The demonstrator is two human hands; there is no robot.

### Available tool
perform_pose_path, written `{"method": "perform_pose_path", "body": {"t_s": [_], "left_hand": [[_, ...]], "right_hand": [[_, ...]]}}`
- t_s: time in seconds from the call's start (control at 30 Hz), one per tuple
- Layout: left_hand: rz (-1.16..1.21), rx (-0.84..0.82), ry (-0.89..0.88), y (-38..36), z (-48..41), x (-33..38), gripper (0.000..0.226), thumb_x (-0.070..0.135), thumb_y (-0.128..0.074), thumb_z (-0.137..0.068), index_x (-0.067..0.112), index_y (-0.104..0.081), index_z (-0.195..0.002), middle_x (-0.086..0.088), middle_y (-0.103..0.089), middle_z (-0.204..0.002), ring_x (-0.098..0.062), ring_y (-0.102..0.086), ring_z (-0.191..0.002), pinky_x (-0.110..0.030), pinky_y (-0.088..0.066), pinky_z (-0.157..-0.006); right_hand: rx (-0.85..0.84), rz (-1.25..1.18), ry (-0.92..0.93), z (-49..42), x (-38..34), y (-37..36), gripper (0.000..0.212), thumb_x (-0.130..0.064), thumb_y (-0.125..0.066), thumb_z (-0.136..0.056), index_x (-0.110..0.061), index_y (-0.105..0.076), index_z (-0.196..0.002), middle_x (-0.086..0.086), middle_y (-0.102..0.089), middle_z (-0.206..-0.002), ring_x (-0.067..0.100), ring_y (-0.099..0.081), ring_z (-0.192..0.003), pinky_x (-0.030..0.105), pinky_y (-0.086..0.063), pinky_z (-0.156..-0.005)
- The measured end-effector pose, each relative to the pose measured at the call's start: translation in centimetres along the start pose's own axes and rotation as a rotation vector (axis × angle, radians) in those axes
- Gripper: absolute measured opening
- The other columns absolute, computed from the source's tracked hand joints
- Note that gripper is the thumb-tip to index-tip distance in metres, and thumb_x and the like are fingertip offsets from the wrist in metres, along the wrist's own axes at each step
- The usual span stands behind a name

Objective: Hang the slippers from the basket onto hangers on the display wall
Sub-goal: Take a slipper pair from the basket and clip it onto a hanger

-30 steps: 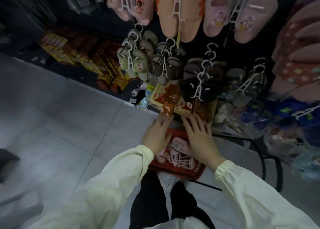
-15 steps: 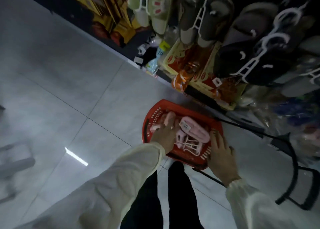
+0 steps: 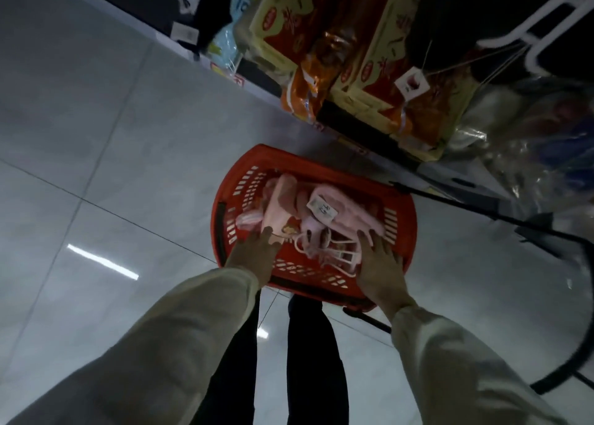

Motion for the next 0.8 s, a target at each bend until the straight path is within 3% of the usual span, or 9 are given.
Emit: {"method": "perform_pose_path", "body": {"t_s": [0.13, 0.2, 0.3, 0.37, 0.43, 0.53, 0.63, 0.73, 0.8], "left_hand": [[0.098, 0.003, 0.013, -1.5, -1.3, -0.8, 0.046, 0.022, -0.055, -0.093, 0.026, -0.051, -0.139, -0.004, -0.028, -0.154, -0.031, -0.050, -0.126, -0.048, -0.049, -0.100], [0.132, -0.002, 0.011, -2.3, -1.8, -1.1, 0.048, 0.023, -0.053, -0.095, 0.026, -0.047, -0.142, -0.003, -0.027, -0.157, -0.031, -0.048, -0.129, -0.047, -0.048, -0.103], [0.162, 0.000, 0.014, -3.0, -2.7, -1.5, 0.056, 0.026, -0.052, -0.097, 0.029, -0.035, -0.151, -0.003, -0.026, -0.158, -0.030, -0.047, -0.132, -0.045, -0.045, -0.107], [0.185, -0.014, 0.007, -3.1, -3.2, -1.5, 0.060, 0.028, -0.052, -0.099, 0.030, -0.030, -0.154, -0.002, -0.025, -0.160, -0.029, -0.046, -0.134, -0.044, -0.044, -0.108], [0.208, -0.010, -0.001, -2.7, -3.7, -1.5, 0.060, 0.029, -0.051, -0.099, 0.030, -0.028, -0.155, -0.002, -0.024, -0.161, -0.027, -0.046, -0.135, -0.043, -0.044, -0.109], [0.213, 0.008, -0.002, -1.7, -4.7, -1.7, 0.063, 0.029, -0.056, -0.098, 0.027, -0.029, -0.154, -0.002, -0.024, -0.161, -0.027, -0.045, -0.136, -0.040, -0.045, -0.108], [0.172, -0.029, 0.014, -1.0, -5.5, -1.8, 0.067, 0.032, -0.059, -0.097, 0.026, -0.027, -0.155, -0.002, -0.021, -0.162, -0.029, -0.039, -0.139, -0.042, -0.043, -0.109], [0.123, -0.043, 0.012, -0.5, -6.1, -1.6, 0.066, 0.028, -0.058, -0.097, 0.026, -0.025, -0.155, -0.003, -0.018, -0.163, -0.031, -0.034, -0.142, -0.044, -0.040, -0.111], [0.110, -0.013, -0.002, 0.1, -6.4, -1.2, 0.065, 0.027, -0.058, -0.098, 0.025, -0.026, -0.155, -0.004, -0.020, -0.162, -0.031, -0.034, -0.142, -0.043, -0.041, -0.110]], "right_hand": [[0.058, -0.024, 0.048, -4.0, 0.6, -0.7, 0.072, -0.023, -0.062, -0.089, -0.016, -0.031, -0.153, 0.013, -0.035, -0.154, 0.033, -0.038, -0.137, 0.051, -0.039, -0.105], [0.075, -0.045, 0.022, -5.9, 1.4, -1.8, 0.075, -0.019, -0.063, -0.085, -0.016, -0.032, -0.153, 0.014, -0.028, -0.159, 0.034, -0.033, -0.142, 0.050, -0.039, -0.107], [0.120, -0.085, -0.066, -8.3, 2.3, -2.6, 0.089, -0.025, -0.068, -0.085, -0.019, -0.018, -0.157, 0.011, -0.006, -0.166, 0.034, -0.019, -0.150, 0.051, -0.037, -0.111], [0.052, -0.171, -0.144, -9.7, 2.9, -4.1, 0.098, -0.033, -0.068, -0.089, -0.020, -0.002, -0.159, 0.011, 0.000, -0.167, 0.034, -0.016, -0.151, 0.054, -0.032, -0.115], [0.010, -0.288, -0.230, -10.8, 3.2, -4.8, 0.100, -0.043, -0.066, -0.088, -0.021, 0.002, -0.159, 0.015, -0.015, -0.164, 0.038, -0.028, -0.145, 0.055, -0.036, -0.111], [0.036, -0.317, -0.291, -11.7, 3.4, -4.0, 0.083, -0.057, -0.054, -0.083, -0.024, -0.022, -0.152, 0.011, -0.051, -0.143, 0.036, -0.052, -0.125, 0.050, -0.046, -0.100], [-0.067, -0.334, -0.266, -12.0, 2.4, -4.7, 0.065, -0.054, -0.052, -0.091, -0.022, -0.036, -0.146, 0.007, -0.057, -0.138, 0.035, -0.056, -0.121, 0.043, -0.040, -0.104], [-0.149, -0.576, -0.294, -11.5, 1.3, -5.6, 0.056, -0.047, -0.063, -0.091, -0.011, -0.053, -0.133, 0.011, -0.067, -0.120, 0.030, -0.065, -0.104, 0.031, -0.047, -0.081], [-0.186, -0.651, -0.267, -10.6, -0.6, -5.9, 0.056, -0.043, -0.067, -0.089, -0.004, -0.058, -0.129, 0.012, -0.071, -0.110, 0.024, -0.068, -0.090, 0.035, -0.056, -0.078]]}}
Point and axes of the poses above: each hand's wrist, its own z-axis away from the middle knuckle, its own y-axis out of the back of the hand, x = y × z, the point moved 9 cm from there along -z, towards the middle knuckle
